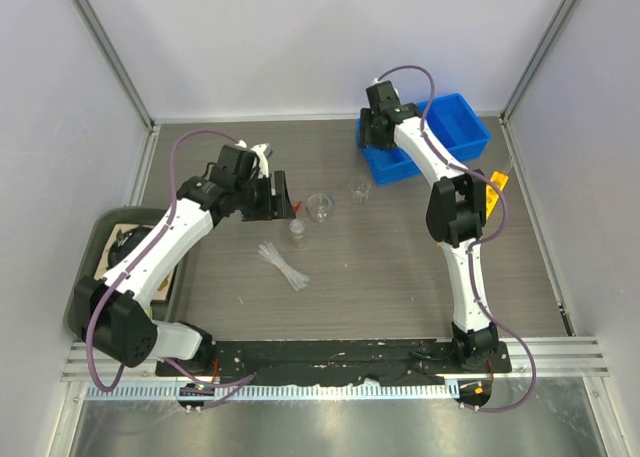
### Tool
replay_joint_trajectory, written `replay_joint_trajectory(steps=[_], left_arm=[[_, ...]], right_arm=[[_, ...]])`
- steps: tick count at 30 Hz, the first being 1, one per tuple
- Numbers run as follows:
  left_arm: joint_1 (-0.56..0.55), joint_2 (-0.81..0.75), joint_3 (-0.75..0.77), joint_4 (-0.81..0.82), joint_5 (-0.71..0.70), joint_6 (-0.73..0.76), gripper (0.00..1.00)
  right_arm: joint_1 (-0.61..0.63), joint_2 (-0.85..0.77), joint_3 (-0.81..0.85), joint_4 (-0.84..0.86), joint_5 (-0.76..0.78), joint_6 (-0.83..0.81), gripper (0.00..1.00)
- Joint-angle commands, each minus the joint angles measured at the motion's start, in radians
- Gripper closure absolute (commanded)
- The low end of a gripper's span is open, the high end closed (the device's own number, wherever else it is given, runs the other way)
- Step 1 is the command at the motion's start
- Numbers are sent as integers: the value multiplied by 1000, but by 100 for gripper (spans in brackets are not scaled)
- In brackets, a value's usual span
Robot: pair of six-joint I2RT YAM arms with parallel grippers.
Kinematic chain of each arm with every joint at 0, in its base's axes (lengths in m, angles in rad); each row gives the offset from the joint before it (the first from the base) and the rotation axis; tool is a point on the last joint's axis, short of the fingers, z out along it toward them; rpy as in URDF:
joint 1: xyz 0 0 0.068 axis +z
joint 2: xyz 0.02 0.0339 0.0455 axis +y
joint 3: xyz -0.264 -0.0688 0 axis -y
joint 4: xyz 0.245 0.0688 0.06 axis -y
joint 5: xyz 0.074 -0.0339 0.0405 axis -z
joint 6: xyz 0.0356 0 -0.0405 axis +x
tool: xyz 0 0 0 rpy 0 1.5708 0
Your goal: Organize the chemistry lab equipment
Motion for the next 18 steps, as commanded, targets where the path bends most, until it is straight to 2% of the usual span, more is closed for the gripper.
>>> replay_joint_trajectory(steps=[1, 8, 11, 14, 18], left_arm=[[8, -27, -22, 17, 18, 24, 32], [12, -40, -36, 12, 17, 27, 32], [12, -46, -39, 6, 17, 29, 32], [12, -54, -45, 0, 15, 30, 32], [16, -78, -54, -9, 6, 35, 32]], right_arm=[[20, -6, 7, 46, -17, -38, 41], [35, 32, -16, 46, 18, -34, 42], [38, 44, -17, 47, 21, -29, 47], [41, 61, -17, 49, 21, -26, 52], [47, 83, -5, 52, 15, -15, 70]])
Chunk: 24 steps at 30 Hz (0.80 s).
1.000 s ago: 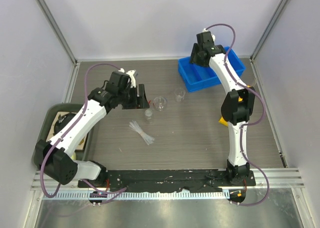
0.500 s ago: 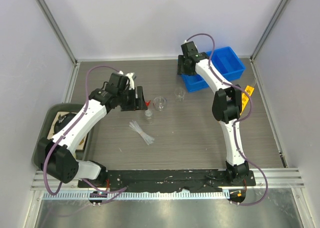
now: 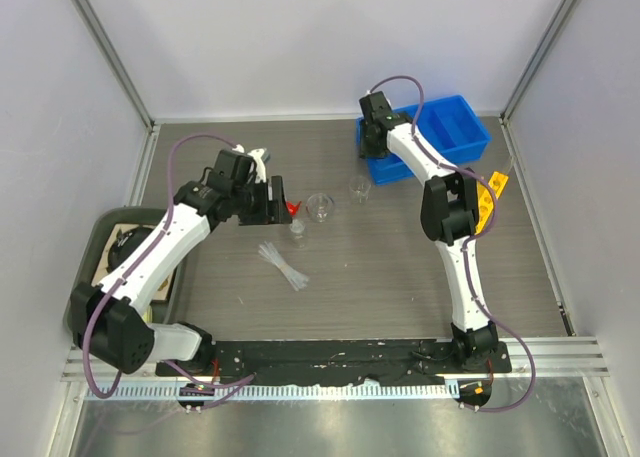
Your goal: Organize the chemistry lab equipment
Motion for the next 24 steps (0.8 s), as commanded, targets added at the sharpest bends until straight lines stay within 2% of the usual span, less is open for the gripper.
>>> replay_joint_trajectory(steps=[1, 5, 6, 20, 24], left_arm=[[9, -49, -10, -7, 0, 23, 32], [9, -61, -12, -17, -3, 26, 32], [11, -63, -14, -19, -3, 26, 32], [15, -76, -18, -34, -17, 40, 32], [15, -86, -23, -39, -23, 40, 32]], right_arm=[[19, 19, 20, 35, 4, 11, 73], [31, 54, 53, 38, 7, 16, 90], [34, 62, 62, 38, 8, 19, 99], [65, 182, 213, 83, -25, 37, 99], [79, 229, 302, 68, -59, 57, 99]])
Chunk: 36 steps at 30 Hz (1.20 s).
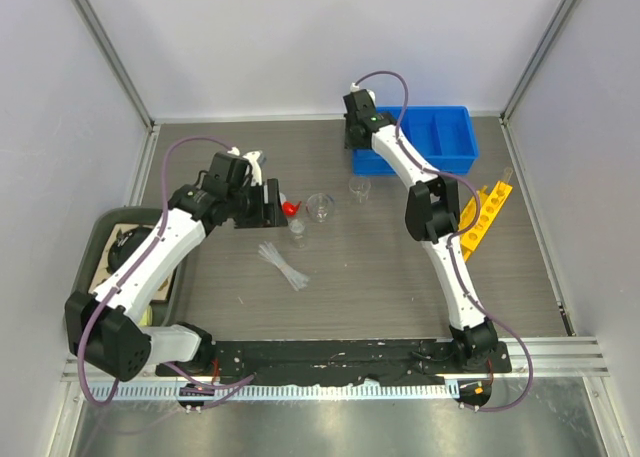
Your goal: Organize the chemistry lab equipment
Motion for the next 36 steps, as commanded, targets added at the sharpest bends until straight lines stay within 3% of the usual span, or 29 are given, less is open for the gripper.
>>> replay_joint_trajectory(steps=[1, 24, 36], left_arm=[[11, -43, -6, -11, -10, 21, 33], [9, -175, -90, -35, 13, -2, 33], [9, -242, -113, -66, 35, 1, 33]], right_arm=[[37, 79, 88, 22, -94, 52, 99], [289, 4, -111, 158, -82, 177, 99], [368, -135, -416, 238, 9, 289, 99]])
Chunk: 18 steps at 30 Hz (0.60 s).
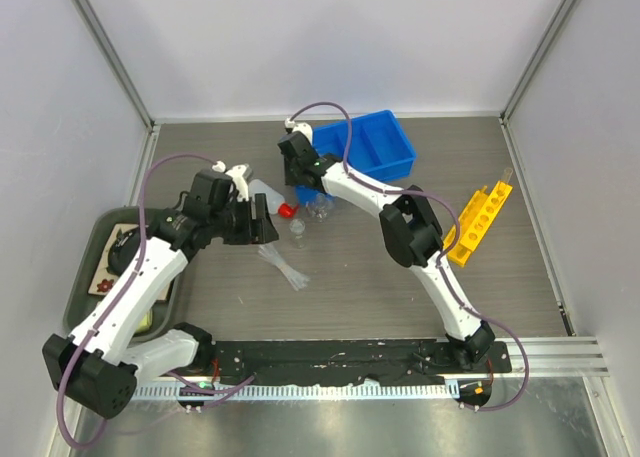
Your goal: Organize the chemistry lab equipment
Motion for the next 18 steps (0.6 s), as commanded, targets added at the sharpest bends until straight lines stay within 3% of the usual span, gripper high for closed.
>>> replay_joint_trajectory(steps=[1, 18], left_arm=[[4, -54, -12, -26, 27, 7, 33], [4, -234, -84, -102, 63, 11, 32]], right_arm=[[42, -11, -115, -67, -29, 173, 99], [170, -206, -520, 18, 91, 356, 99]])
